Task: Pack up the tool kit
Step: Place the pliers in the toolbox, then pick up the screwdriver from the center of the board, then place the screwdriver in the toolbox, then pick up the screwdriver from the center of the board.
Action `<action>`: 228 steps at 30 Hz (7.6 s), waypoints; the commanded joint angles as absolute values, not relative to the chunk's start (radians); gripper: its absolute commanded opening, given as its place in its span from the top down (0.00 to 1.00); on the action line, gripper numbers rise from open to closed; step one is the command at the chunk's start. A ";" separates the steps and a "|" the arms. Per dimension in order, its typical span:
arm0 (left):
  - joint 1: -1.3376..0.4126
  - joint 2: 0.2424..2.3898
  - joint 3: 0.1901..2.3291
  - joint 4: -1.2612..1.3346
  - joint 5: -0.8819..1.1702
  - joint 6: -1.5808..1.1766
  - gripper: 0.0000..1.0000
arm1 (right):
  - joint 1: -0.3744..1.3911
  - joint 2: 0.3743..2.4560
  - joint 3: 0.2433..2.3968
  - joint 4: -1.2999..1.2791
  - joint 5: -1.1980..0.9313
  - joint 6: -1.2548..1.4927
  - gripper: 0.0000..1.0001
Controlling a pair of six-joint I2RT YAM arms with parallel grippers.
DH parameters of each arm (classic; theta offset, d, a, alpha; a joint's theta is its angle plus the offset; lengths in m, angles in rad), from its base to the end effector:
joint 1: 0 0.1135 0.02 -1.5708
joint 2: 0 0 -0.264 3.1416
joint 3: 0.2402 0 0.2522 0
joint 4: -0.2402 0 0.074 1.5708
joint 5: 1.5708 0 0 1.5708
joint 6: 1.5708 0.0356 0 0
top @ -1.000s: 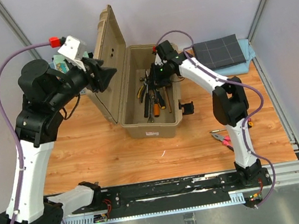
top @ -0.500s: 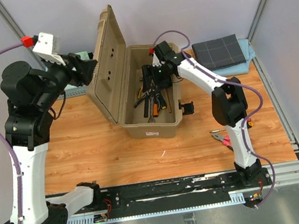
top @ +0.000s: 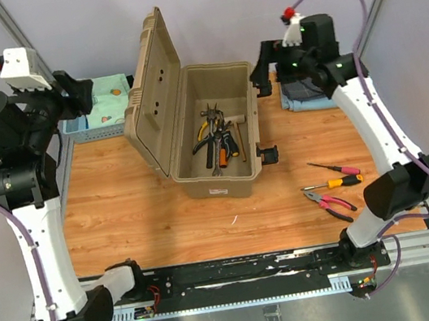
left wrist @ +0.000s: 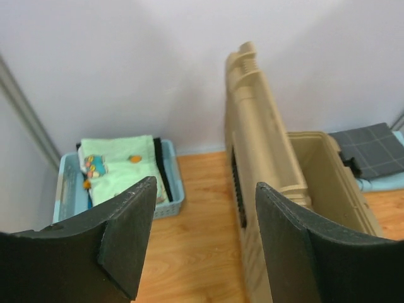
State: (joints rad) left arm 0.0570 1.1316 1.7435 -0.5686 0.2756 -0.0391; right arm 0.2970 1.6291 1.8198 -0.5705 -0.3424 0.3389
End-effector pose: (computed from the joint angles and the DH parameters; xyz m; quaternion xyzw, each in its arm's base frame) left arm 0.1822 0.0007 0.5470 0.0662 0.6891 -0.0886 0.7162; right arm 0.3449 0.1181 0.4425 -0.0784 0.8176 0.3068 0.4809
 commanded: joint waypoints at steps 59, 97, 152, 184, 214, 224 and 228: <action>0.299 1.292 1.319 -0.678 0.658 0.102 0.26 | -0.135 1.677 1.044 -0.671 0.026 -0.314 0.34; 0.299 1.272 1.344 -0.670 0.675 0.060 0.27 | -0.069 1.527 1.572 -0.768 -0.343 0.072 0.99; 0.298 1.185 1.300 -0.643 0.736 -0.021 0.26 | 0.700 1.946 2.009 -0.609 0.251 0.225 0.16; 0.296 1.235 1.298 -0.612 0.782 -0.007 0.26 | -0.041 1.354 0.997 -0.965 -0.082 -0.701 0.15; 0.295 1.250 1.325 -0.593 0.796 -0.023 0.26 | -0.099 1.553 0.880 -0.621 0.014 -0.613 0.85; 0.296 1.246 1.328 -0.598 0.795 -0.027 0.26 | -0.173 1.431 1.090 -0.794 -0.103 -0.534 0.99; 0.296 1.248 1.330 -0.603 0.791 -0.027 0.26 | -0.175 1.415 1.401 -0.913 -0.150 -0.387 0.99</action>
